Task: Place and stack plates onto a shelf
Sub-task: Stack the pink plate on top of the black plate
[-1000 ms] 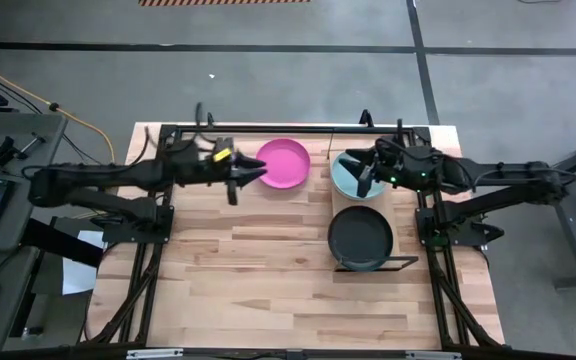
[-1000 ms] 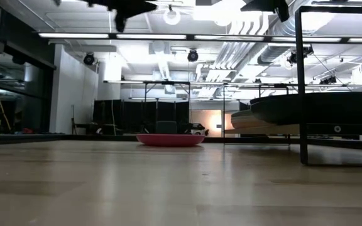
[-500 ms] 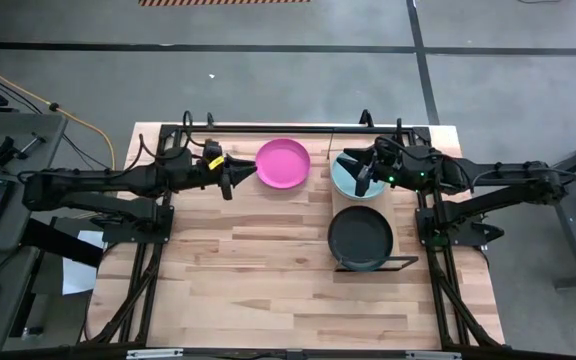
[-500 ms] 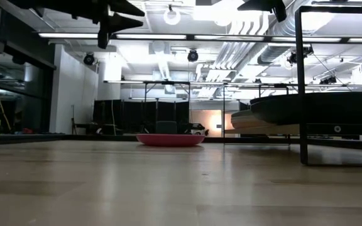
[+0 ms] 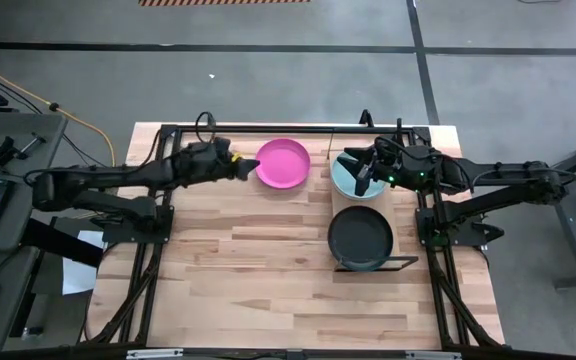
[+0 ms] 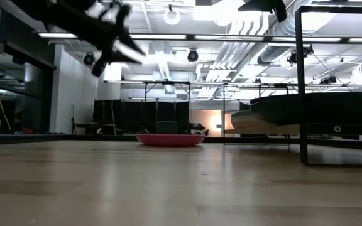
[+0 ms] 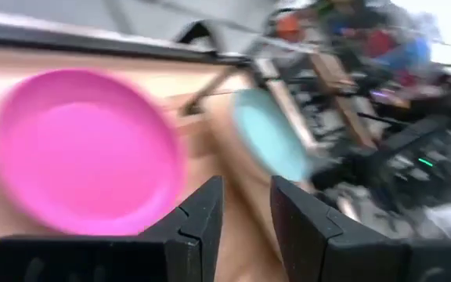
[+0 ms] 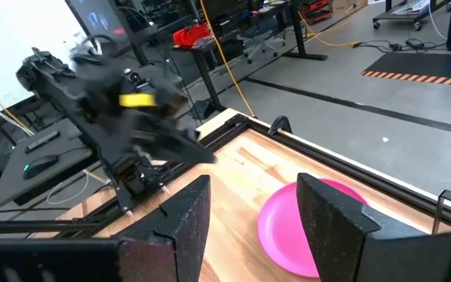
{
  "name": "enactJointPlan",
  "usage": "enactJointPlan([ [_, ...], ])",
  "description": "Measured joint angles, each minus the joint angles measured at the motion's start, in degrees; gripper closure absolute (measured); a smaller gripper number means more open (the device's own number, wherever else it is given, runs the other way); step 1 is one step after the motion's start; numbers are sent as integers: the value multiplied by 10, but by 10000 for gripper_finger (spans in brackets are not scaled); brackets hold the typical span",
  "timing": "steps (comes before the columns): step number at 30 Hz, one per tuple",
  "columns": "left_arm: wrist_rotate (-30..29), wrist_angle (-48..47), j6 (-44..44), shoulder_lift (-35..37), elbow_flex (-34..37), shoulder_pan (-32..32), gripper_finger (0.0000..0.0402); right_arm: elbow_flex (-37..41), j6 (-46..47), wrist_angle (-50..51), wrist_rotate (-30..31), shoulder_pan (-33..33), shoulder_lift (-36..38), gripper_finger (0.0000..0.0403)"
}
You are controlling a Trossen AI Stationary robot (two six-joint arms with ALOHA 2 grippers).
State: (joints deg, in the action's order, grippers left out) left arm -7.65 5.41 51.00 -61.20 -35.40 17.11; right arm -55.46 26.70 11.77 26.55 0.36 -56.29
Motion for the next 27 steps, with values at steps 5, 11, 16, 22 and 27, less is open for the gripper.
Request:
enactJointPlan([
  [5,61,-37,45,-93,0,86,304,0,-1,1,0,0,0,231],
  [11,116,-21,68,-230,-9,130,304,0,4,3,1,0,0,231],
  [16,116,-42,74,-300,-38,150,304,0,18,6,2,0,0,231],
  [22,116,-38,84,-330,-71,157,304,0,20,11,2,0,0,231],
  [27,118,-43,103,-357,-87,156,304,0,19,11,1,0,0,231],
])
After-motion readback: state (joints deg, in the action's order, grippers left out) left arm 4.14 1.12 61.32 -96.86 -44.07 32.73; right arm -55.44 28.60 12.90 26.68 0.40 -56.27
